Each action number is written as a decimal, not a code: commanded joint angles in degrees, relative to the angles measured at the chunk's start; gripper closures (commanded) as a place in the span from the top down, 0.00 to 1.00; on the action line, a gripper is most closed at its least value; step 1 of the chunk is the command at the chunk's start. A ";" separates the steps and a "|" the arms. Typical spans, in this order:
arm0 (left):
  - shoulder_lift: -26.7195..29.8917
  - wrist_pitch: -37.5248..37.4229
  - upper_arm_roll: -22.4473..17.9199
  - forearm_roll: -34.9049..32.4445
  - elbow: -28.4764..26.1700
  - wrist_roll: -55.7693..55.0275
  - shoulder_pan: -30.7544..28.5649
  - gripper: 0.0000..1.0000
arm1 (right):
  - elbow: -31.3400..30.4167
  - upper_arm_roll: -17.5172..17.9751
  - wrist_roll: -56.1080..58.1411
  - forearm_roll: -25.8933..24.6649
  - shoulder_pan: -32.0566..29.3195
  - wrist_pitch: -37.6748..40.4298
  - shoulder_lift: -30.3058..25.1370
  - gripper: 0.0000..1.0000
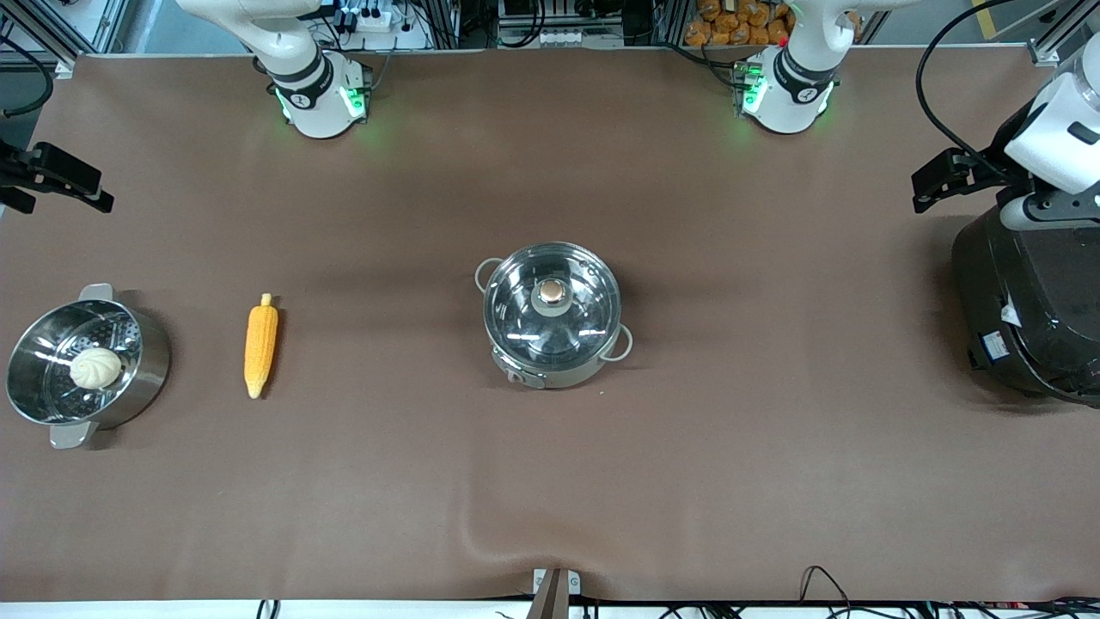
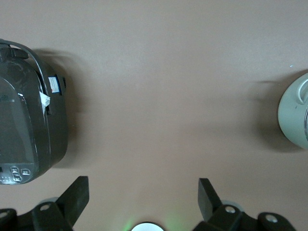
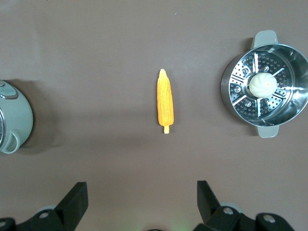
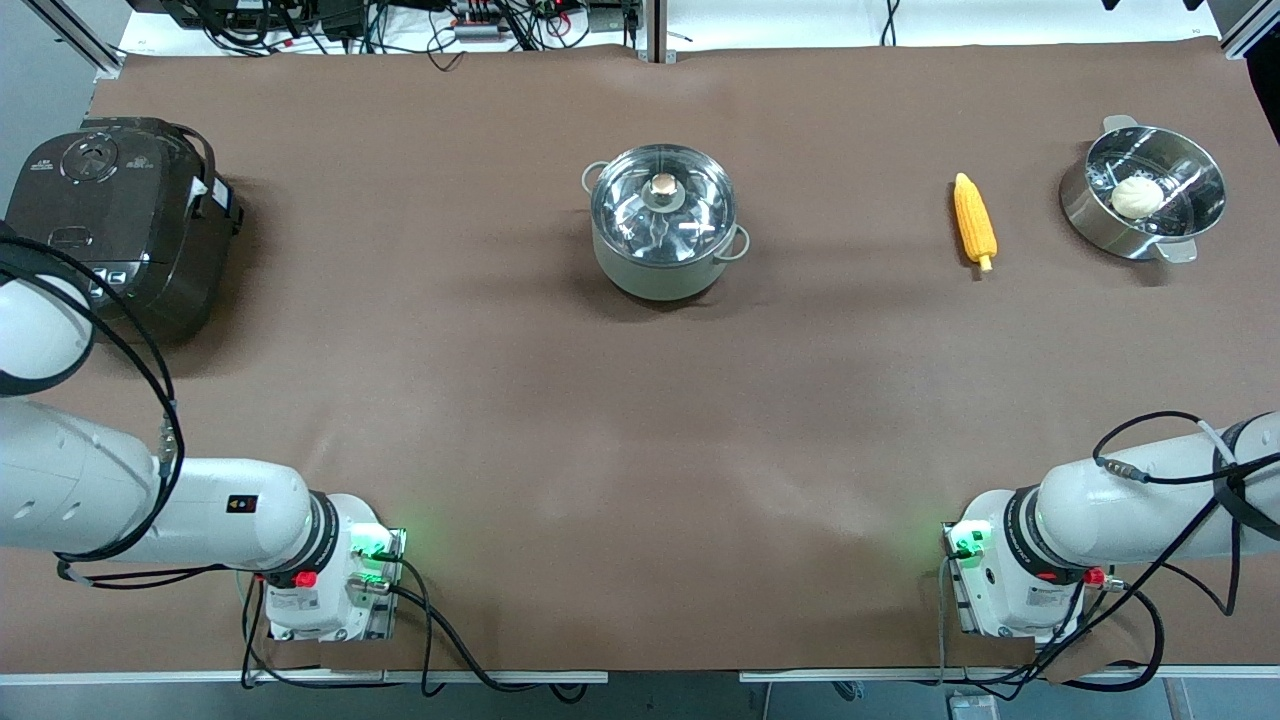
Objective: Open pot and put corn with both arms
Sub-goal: 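Reach the left gripper to the glass lid while the right gripper reaches the corn, then grasp the lid knob with the left gripper while the right gripper grasps the corn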
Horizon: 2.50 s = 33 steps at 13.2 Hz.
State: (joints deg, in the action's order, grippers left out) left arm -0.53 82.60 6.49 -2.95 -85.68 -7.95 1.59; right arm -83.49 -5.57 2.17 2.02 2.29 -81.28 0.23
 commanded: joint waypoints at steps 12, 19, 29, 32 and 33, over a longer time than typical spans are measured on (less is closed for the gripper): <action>-16.14 10.12 2.65 1.28 8.66 -18.55 17.90 1.00 | -4.91 0.47 1.96 0.26 -0.80 -8.27 0.56 1.00; -28.19 22.50 1.69 2.34 12.28 -52.23 33.73 1.00 | -29.49 0.47 3.71 0.44 -1.24 -34.24 0.74 1.00; -36.90 31.92 1.07 1.72 12.90 -63.95 38.49 1.00 | -46.05 0.47 13.38 0.09 -3.08 -58.09 8.72 1.00; -37.35 31.92 0.28 1.81 12.81 -63.33 38.49 1.00 | -47.03 0.47 13.38 0.09 -2.82 -64.34 13.20 1.00; -37.61 31.92 0.19 1.72 12.81 -63.07 38.58 1.00 | -47.37 0.47 13.64 0.09 -2.47 -67.06 15.05 1.00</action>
State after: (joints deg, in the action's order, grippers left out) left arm -36.93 114.73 8.00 -1.71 -74.84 -70.95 39.30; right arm -130.36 -5.55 14.92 1.95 -0.11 -144.26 12.23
